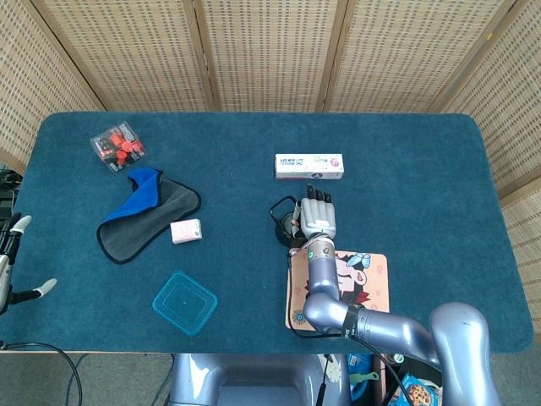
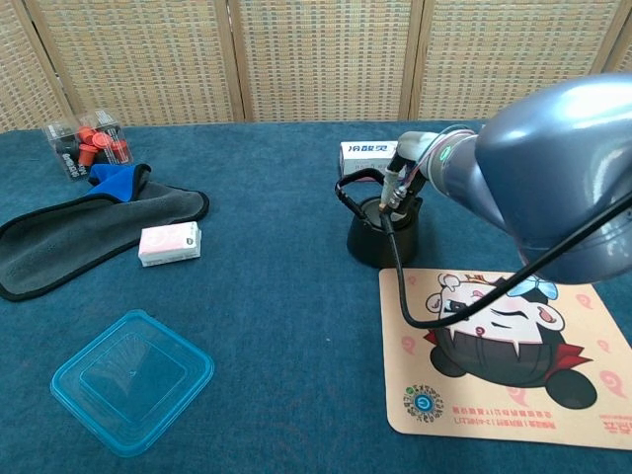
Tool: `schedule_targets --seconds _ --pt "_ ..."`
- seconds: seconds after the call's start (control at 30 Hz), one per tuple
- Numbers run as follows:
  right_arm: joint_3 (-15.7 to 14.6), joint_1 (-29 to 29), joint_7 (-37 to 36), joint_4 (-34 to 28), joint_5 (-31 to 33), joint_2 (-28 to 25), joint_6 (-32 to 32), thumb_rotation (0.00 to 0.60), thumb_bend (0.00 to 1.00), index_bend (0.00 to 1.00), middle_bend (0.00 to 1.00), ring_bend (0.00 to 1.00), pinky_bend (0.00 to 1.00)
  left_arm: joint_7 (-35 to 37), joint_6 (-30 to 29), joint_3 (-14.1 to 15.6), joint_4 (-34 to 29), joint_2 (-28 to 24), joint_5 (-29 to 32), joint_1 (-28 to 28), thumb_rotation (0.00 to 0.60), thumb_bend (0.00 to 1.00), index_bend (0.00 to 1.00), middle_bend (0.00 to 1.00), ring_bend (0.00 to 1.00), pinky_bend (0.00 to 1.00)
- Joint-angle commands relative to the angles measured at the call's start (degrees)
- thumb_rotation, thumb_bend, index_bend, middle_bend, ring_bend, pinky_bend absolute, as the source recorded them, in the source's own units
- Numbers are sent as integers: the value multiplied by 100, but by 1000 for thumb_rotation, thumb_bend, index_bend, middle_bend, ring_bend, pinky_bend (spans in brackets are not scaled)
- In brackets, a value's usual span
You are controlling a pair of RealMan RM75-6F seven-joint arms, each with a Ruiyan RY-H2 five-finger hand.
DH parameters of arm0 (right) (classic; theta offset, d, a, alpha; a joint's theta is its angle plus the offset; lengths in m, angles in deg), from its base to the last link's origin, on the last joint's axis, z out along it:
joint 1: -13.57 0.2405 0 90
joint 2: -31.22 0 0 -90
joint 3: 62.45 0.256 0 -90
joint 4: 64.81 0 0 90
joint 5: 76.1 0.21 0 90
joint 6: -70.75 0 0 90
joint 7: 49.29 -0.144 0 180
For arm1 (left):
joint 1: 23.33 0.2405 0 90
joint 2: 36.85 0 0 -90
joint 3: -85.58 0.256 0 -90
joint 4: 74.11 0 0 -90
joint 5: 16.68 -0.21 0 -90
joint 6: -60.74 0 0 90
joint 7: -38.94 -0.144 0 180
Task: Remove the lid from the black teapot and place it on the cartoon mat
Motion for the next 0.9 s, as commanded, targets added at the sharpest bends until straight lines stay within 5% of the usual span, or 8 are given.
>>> schedule_targets --seconds 0.03,0.63,0.9 --pt "2 -12 -21 -48 -57 -25 -30 600 624 659 63 0 0 3 1 1 -3 -2 1 1 600 66 0 0 0 0" --pt "-79 -379 -127 -1504 -584 -883 -455 600 625 658 65 0 0 57 29 39 -15 -28 -67 -5 600 66 0 0 0 0" --pt "-783 -1016 -442 -2609 -1450 -1834 -278 600 624 658 65 0 0 36 -17 64 -59 -37 -140 9 600 66 0 0 0 0"
